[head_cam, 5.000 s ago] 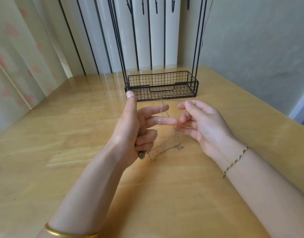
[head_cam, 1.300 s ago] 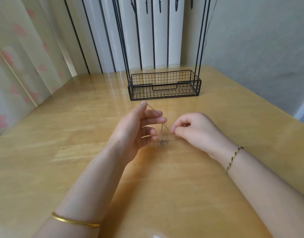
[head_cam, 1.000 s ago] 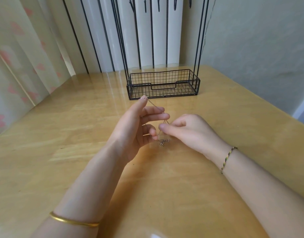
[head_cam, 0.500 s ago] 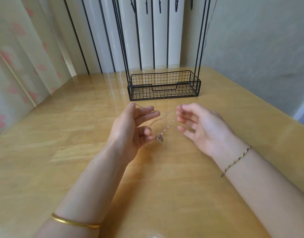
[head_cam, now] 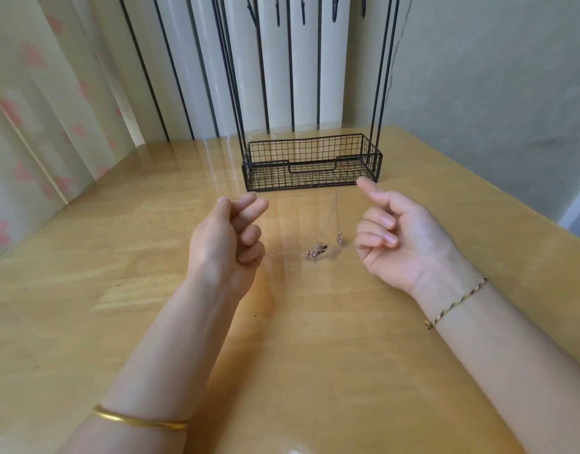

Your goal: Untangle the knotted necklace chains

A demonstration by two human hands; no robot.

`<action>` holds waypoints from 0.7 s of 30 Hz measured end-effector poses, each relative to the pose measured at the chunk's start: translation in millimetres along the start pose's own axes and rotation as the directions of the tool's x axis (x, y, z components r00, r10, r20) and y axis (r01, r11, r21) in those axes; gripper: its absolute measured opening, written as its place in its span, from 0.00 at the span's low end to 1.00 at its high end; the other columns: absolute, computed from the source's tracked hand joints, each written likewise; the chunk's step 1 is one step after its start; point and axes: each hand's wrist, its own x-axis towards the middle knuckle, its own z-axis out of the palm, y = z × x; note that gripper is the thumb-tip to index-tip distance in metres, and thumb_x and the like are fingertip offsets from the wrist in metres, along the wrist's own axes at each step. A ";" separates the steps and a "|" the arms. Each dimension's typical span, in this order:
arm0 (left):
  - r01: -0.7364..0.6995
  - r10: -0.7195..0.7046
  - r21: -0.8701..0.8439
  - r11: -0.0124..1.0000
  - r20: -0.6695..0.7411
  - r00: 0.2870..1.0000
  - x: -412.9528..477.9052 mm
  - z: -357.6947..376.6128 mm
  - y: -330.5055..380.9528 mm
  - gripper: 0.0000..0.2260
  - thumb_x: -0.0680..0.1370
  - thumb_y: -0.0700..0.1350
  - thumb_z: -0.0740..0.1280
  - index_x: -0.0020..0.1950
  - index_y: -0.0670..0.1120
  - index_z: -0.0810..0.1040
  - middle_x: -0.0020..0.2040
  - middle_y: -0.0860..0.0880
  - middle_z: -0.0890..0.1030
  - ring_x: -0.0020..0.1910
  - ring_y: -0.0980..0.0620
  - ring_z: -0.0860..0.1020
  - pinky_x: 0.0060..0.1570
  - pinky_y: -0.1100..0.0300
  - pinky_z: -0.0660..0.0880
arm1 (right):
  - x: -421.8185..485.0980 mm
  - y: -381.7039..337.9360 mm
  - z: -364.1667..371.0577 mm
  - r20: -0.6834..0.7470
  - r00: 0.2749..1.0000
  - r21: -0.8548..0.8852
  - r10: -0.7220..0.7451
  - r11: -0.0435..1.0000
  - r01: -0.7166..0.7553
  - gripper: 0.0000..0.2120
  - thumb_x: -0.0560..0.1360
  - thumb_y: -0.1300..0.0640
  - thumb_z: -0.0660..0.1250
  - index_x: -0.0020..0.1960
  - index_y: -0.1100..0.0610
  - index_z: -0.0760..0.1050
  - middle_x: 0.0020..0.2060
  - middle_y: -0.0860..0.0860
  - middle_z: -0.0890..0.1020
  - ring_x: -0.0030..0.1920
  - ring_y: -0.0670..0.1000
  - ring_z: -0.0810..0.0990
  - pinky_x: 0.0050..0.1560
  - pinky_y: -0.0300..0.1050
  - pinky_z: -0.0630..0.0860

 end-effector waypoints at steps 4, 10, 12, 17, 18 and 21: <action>-0.083 0.083 -0.024 0.996 -0.011 0.996 -1.9 2.8 1.2 0.11 0.83 0.42 0.54 0.56 0.44 0.75 0.50 0.49 0.85 0.19 0.58 0.61 0.17 0.69 0.57 | 1.2 0.3 -0.4 -0.037 0.997 0.016 -0.070 0.997 0.070 0.11 0.79 0.63 0.57 0.54 0.53 0.76 0.22 0.46 0.66 0.16 0.43 0.57 0.19 0.33 0.62; -0.209 0.204 -0.012 0.978 -0.168 0.964 -0.6 0.0 5.7 0.12 0.83 0.40 0.53 0.62 0.46 0.74 0.55 0.51 0.83 0.22 0.58 0.68 0.19 0.69 0.59 | 6.2 -4.7 -4.6 -0.211 0.967 0.098 -0.142 0.981 0.165 0.12 0.77 0.65 0.55 0.38 0.58 0.72 0.28 0.50 0.68 0.19 0.44 0.62 0.22 0.31 0.67; -0.248 0.243 0.005 0.969 -0.208 0.947 -0.1 -2.4 7.5 0.13 0.82 0.37 0.54 0.62 0.47 0.74 0.56 0.52 0.82 0.23 0.59 0.70 0.20 0.69 0.60 | 7.5 -8.1 -7.9 -0.231 0.962 0.089 -0.147 0.981 0.171 0.12 0.76 0.64 0.54 0.37 0.58 0.71 0.27 0.49 0.66 0.19 0.44 0.61 0.21 0.31 0.64; -0.347 0.370 0.131 0.929 -0.263 0.891 -0.1 -6.3 8.6 0.22 0.78 0.29 0.51 0.62 0.50 0.72 0.57 0.54 0.80 0.32 0.60 0.79 0.24 0.68 0.64 | 3.3 -8.7 -8.9 -0.241 0.961 -0.148 -0.135 0.984 0.101 0.10 0.74 0.63 0.57 0.38 0.56 0.75 0.17 0.46 0.57 0.17 0.45 0.53 0.19 0.32 0.56; -0.361 0.392 0.156 0.919 -0.273 0.879 0.2 -6.5 8.8 0.23 0.77 0.29 0.51 0.62 0.51 0.72 0.58 0.55 0.79 0.35 0.60 0.81 0.24 0.68 0.65 | 2.2 -8.1 -7.6 -0.235 0.963 -0.165 -0.134 0.982 0.096 0.10 0.75 0.63 0.58 0.39 0.55 0.76 0.17 0.45 0.56 0.17 0.45 0.53 0.19 0.32 0.57; -0.397 0.458 0.246 0.884 -0.285 0.842 1.4 -6.1 8.0 0.23 0.76 0.28 0.52 0.61 0.52 0.72 0.57 0.56 0.78 0.40 0.60 0.83 0.23 0.68 0.66 | 1.7 -7.7 -5.3 -0.223 0.963 -0.138 -0.152 0.983 0.124 0.10 0.76 0.62 0.59 0.40 0.54 0.78 0.17 0.46 0.55 0.17 0.45 0.53 0.19 0.33 0.58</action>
